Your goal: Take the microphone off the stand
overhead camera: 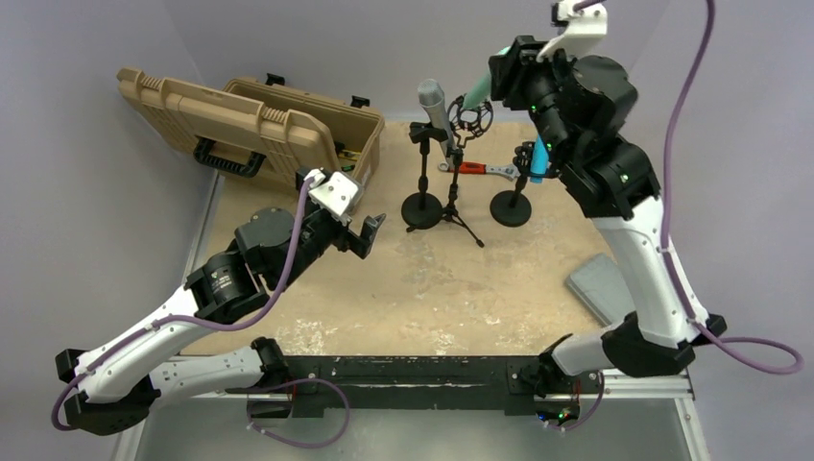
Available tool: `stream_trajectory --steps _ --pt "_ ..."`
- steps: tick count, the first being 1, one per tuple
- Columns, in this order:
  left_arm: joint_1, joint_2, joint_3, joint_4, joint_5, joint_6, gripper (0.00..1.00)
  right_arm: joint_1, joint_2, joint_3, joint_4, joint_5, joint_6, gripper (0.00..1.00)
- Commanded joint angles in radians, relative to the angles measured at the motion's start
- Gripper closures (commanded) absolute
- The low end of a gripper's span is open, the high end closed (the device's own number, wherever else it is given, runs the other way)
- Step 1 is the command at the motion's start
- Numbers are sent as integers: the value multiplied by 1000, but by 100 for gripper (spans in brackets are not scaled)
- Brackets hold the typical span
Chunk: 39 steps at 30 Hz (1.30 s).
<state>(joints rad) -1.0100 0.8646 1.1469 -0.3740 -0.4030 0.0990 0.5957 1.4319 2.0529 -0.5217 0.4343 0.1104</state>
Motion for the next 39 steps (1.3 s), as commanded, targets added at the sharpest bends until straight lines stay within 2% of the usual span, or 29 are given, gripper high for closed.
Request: stream_trajectory --steps 1,6,10,15,18,20,22,27,31,35,39 --pt "-13 -14 -7 38 -21 18 4 2 -139 -34 32 -90 41 100" --pt "-22 -29 -7 39 -38 19 4 2 -316 -187 46 -218 61 100" --pt "-26 -53 -8 41 -59 25 4 3 -369 -280 -53 -381 103 100" --pt "-27 -78 -25 59 -27 17 4 2 -390 -476 -132 -724 122 100" --pt "-35 -62 -28 53 84 23 3 3 -418 -664 -70 -863 152 100" --pt "-51 -39 -22 32 196 42 3 7 -426 -755 -30 -916 168 100" --pt "-94 -10 -16 10 243 54 3 10 -433 -830 30 -955 198 100" --pt "-232 71 -27 22 152 33 8 25 -422 -958 158 -1050 257 100" --pt "-238 107 -77 20 130 -114 10 36 -420 -1016 176 -1061 268 100" --pt "-237 80 -179 77 171 -269 9 37 -466 -1103 276 -1100 310 100" --pt "-239 80 -249 86 151 -389 10 38 -479 -1163 357 -1142 341 100"
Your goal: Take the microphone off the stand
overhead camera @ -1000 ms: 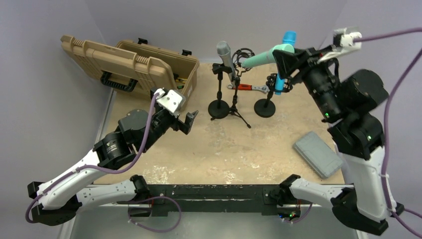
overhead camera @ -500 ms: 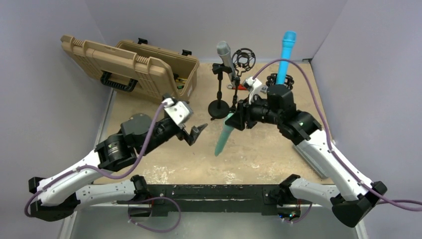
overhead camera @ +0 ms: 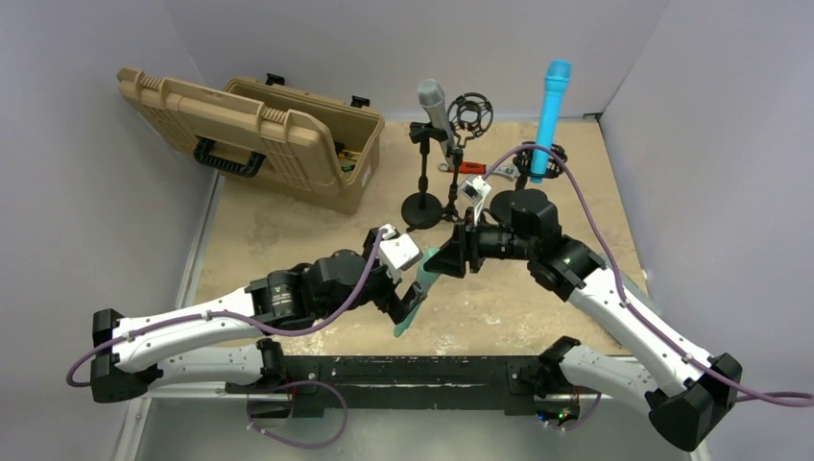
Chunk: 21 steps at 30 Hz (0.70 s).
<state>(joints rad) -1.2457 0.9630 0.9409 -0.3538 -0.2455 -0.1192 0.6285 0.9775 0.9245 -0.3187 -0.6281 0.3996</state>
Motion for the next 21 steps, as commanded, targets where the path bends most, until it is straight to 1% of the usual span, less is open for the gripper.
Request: stream_trajectory --steps 1,5,11,17,19,21 --pt "-2 -12 -53 67 1 -185 9 4 -23 -47 169 -91 53 100" --pt "-3 26 -61 58 13 -216 10 4 -17 -90 215 -118 59 100" --pt "-2 77 -73 69 -15 -270 24 5 -19 -125 259 -123 78 100" --pt "-3 104 -81 75 -48 -294 35 5 -52 -140 300 -126 109 100" --pt "-3 107 -81 78 -62 -292 40 5 -57 -138 301 -132 114 100" --pt "-3 111 -78 75 -76 -288 49 4 -59 -139 304 -143 118 100"
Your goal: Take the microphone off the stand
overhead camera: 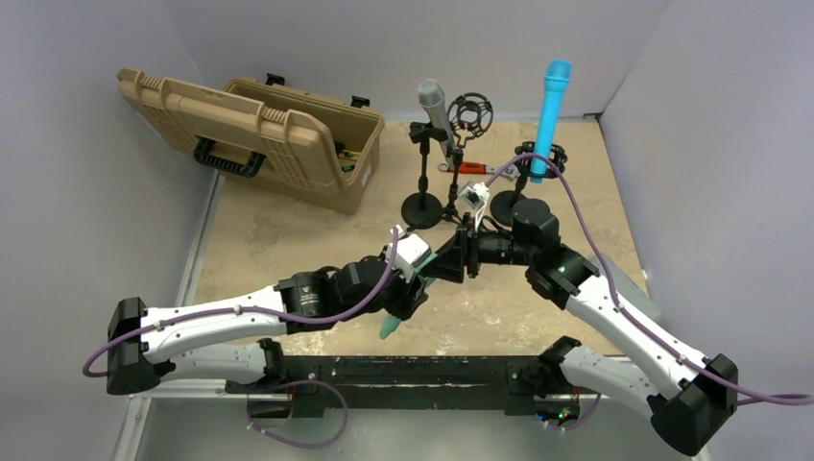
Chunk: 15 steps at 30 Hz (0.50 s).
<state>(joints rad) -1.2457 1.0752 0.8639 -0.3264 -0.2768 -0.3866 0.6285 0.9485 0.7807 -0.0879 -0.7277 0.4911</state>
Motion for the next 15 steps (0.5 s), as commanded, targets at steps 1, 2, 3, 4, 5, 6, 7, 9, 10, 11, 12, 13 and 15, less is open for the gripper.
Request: stream_trajectory --steps 1,2,3,4,5,6,7,9,10,11,12,13,15 --pt "-3 0 2 47 -50 -18 53 5 -31 5 74 -44 26 100" --pt "-3 0 5 43 -52 -13 59 5 -32 7 72 -42 23 100" --pt "-3 0 8 39 -54 -7 64 5 -32 8 65 -33 17 100" --pt "-3 0 12 30 -57 -1 68 5 -33 10 56 -16 12 100" --pt "-3 0 16 16 -62 3 75 5 -31 14 42 -2 3 93" --pt "-3 -1 20 3 -69 7 82 4 -29 16 32 6 -3 79" --pt "-3 -4 23 -9 -76 8 91 5 -26 17 32 9 -4 67" --pt "-3 -17 16 -24 -92 -3 100 4 -23 24 22 44 -8 42" --pt "-3 -27 9 -27 -97 -12 100 4 -25 31 6 73 -12 32" --pt "-3 -36 2 -31 -103 -25 100 4 -26 41 -20 117 -20 24" --pt "-2 -45 -6 -41 -113 -43 100 4 -30 52 -43 166 -29 20" --pt "-1 -53 -11 -55 -123 -63 100 4 -38 66 -72 216 -41 17" --pt "2 -64 -14 -110 -158 -126 100 5 -64 94 -128 326 -67 15"
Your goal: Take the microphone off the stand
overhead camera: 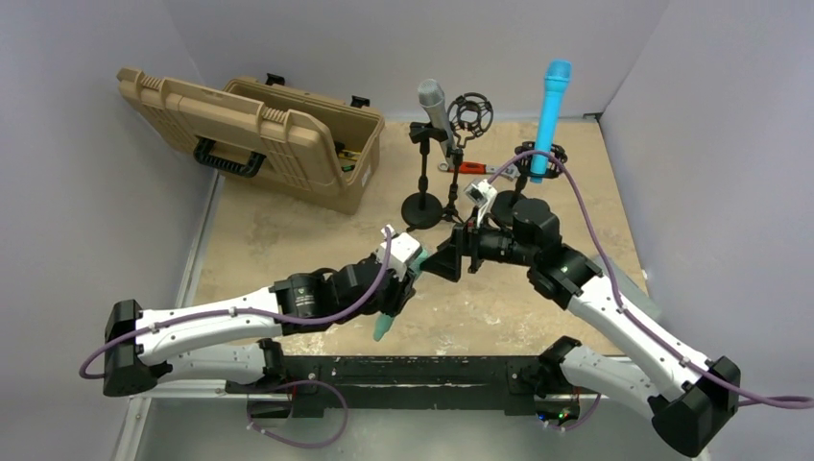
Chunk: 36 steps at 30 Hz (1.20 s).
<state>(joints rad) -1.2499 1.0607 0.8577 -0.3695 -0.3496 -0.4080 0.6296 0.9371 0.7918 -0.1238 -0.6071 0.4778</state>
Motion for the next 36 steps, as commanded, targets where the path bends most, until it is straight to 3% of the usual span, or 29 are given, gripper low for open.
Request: stream_trajectory --steps 1,4,9,13,17,22,33,36 --pt "11 -52 -5 -104 -106 -139 100 4 -76 90 -104 251 -60 15" --pt "90 -59 8 -258 -112 -276 100 2 -172 79 -75 314 -60 11" --pt "357 -133 -32 -432 3 -444 100 2 -263 39 -19 311 -53 9" --pt "610 -175 -17 -448 119 -364 100 3 -261 34 -40 322 -58 10" --pt "804 -60 102 -554 215 -253 100 3 -263 34 -65 323 -62 11" --pt "1004 96 140 -530 398 -108 100 2 -289 41 -81 339 -61 11" --pt "1034 371 128 -466 598 80 100 4 -288 82 -106 360 -82 11" --pt "1019 350 90 -444 613 61 90 2 -286 91 -115 363 -90 11"
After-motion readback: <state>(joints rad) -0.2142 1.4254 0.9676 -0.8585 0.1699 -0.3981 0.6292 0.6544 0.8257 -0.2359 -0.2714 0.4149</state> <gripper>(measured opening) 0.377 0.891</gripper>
